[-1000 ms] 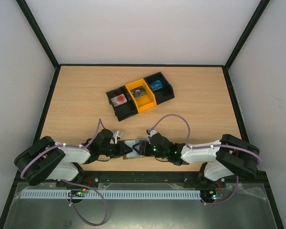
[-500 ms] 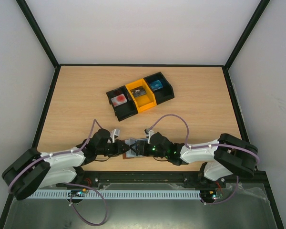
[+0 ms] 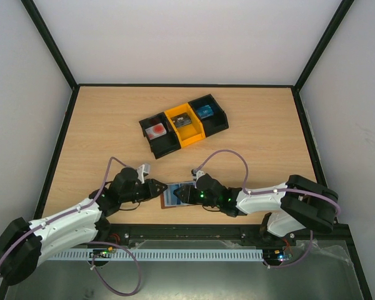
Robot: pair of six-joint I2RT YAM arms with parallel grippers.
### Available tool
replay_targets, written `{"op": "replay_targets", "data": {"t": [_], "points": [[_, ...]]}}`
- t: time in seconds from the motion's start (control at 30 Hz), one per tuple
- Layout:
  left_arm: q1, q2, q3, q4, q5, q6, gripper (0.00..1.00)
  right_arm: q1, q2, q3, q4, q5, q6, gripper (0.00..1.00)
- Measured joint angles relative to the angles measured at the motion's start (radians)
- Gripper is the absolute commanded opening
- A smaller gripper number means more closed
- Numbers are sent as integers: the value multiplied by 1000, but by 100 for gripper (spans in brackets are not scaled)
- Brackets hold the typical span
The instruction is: Take the credit cards out of the card holder
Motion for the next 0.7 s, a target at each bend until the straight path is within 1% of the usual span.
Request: {"op": "replay_targets", "data": {"t": [0.1, 0.2, 0.27, 0.47, 0.7], "points": [[0, 8, 0, -2, -3, -1, 19, 0, 0, 0, -5, 8, 0, 34], [0, 48, 0, 15, 10, 3, 11, 0, 8, 0, -5, 16, -1, 34], [0, 87, -2, 43, 24, 3, 7, 0, 23, 0, -5, 18, -3, 32], [0, 212, -18, 148, 67, 13, 4, 0, 72, 5, -4, 14, -3, 30], [0, 300, -24, 179, 64, 32, 5, 0, 103, 30, -3, 12, -6, 26]]}}
